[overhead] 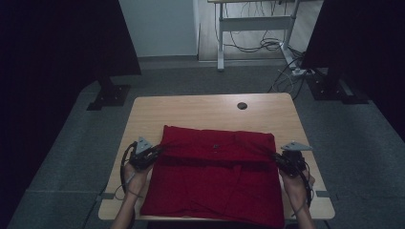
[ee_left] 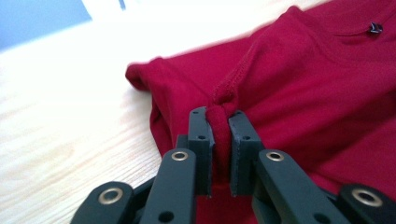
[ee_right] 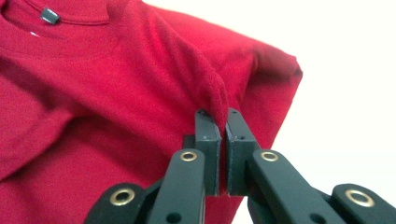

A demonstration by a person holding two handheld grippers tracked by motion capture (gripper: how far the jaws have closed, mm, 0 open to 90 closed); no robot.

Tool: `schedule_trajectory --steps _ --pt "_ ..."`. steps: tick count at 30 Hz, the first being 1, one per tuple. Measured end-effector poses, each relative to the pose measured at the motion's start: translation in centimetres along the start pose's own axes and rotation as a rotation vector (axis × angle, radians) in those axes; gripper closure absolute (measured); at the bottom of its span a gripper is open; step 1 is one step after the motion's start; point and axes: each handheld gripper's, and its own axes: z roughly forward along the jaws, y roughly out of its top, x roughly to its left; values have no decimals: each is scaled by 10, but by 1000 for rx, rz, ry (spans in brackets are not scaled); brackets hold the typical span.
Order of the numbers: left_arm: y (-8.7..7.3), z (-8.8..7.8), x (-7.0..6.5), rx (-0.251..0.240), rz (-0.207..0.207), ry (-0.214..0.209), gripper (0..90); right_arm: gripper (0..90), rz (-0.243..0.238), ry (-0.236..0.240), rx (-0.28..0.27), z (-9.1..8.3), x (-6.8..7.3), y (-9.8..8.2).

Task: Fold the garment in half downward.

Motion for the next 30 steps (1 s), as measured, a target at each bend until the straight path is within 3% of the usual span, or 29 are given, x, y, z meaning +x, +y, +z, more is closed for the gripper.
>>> schedule_trajectory --steps 1,2,4,6,7,8,9,10,12,13,14,15,18,19,22,24,25,26,28,30 --pt "0 0 0 0 0 0 813 861 -8 5 -19 -17 5 -2" --pt "-18 -17 -7 45 -29 -76 806 858 0 32 -9 -32 10 -15" --pt "-26 -18 -9 65 -35 -92 806 858 8 48 4 -34 11 -21" --pt "-26 -18 -9 65 -35 -92 806 858 17 65 20 -34 12 -29" --pt "-52 -14 -16 141 -46 -124 806 858 17 65 20 -34 12 -29" --pt "-52 -14 -16 141 -46 -124 806 858 17 65 20 -34 12 -29" --pt "-52 -14 -16 141 -46 -124 806 858 58 121 95 -24 14 -54" --pt "-69 -4 -18 174 -66 -141 807 857 86 152 144 -11 13 -70" --pt "-69 -4 -18 174 -66 -141 807 857 110 166 126 -9 12 -72" --pt "-69 -4 -18 174 -66 -141 807 858 110 166 126 -9 12 -72" --pt "-64 2 -17 186 -36 -124 807 858 110 166 126 -9 12 -72" --pt "-62 6 -17 184 -39 -120 804 858 76 140 145 -4 12 -65" --pt "-61 10 -15 180 -50 -116 803 858 68 121 142 2 10 -60" --pt "-54 26 -8 168 -92 -96 800 857 70 89 127 14 4 -51" --pt "-48 38 -4 163 -121 -75 797 856 77 63 124 24 0 -43" --pt "-48 38 -4 163 -121 -75 797 856 80 43 124 31 -2 -37" --pt "-39 54 -2 163 -138 -47 797 854 80 43 124 31 -2 -37" --pt "-39 54 -2 163 -138 -47 800 854 80 43 124 31 -2 -37" --pt "-36 59 -1 160 -137 -34 804 851 92 -3 140 50 -8 -19" --pt "-36 59 1 157 -140 -33 813 851 97 -6 136 52 -10 -18"
